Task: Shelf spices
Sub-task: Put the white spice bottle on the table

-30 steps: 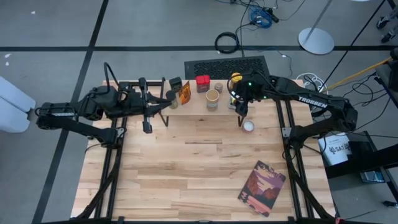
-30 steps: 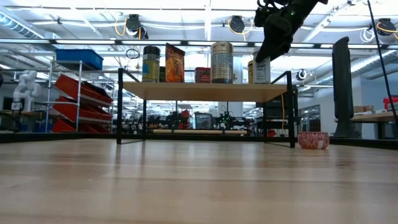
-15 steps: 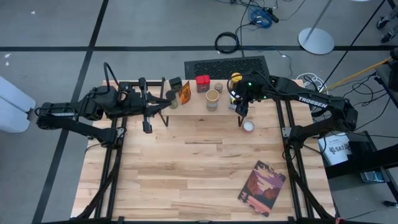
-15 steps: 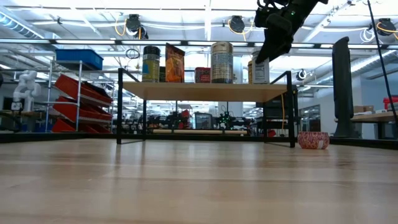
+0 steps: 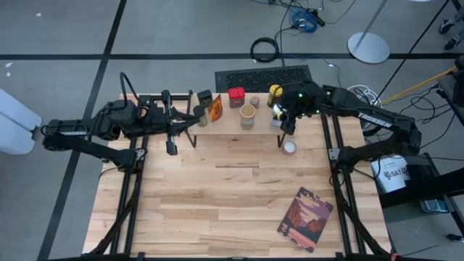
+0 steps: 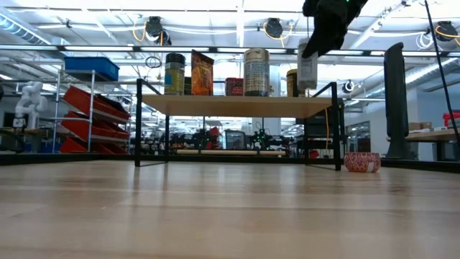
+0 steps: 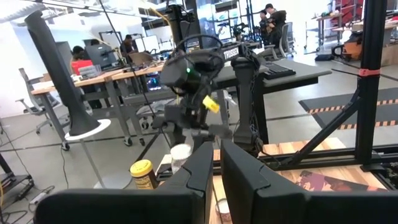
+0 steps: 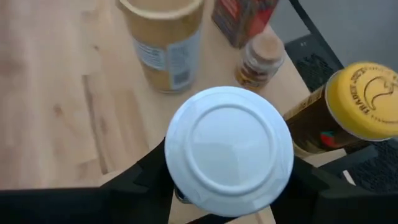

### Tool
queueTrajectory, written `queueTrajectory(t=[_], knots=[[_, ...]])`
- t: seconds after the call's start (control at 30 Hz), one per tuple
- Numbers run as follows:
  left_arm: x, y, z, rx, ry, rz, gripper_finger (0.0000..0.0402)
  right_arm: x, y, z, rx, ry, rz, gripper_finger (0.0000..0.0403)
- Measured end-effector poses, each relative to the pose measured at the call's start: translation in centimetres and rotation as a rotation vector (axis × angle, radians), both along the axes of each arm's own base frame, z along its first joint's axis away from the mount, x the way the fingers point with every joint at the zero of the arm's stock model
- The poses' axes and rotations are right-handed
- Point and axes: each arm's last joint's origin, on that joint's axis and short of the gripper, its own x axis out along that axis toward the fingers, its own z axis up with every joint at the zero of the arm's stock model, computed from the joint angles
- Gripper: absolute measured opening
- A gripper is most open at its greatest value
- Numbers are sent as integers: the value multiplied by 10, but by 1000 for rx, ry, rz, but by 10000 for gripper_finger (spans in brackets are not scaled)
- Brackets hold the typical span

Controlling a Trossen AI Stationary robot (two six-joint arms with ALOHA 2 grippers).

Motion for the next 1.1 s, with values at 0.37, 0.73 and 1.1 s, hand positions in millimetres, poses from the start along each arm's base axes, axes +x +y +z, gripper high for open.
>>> queueTrajectory(t=[0.37, 0.73, 1.1], knots=[[0, 0, 0, -27, -3, -6, 41, -17, 33, 57, 167, -260, 351, 188], [2, -6, 5, -172, -63, -236, 41, -26, 73, 77, 201, -318, 596, 190], [31, -13, -11, -349, 50, -421, 41, -20, 104, 75, 159, -312, 837, 190]])
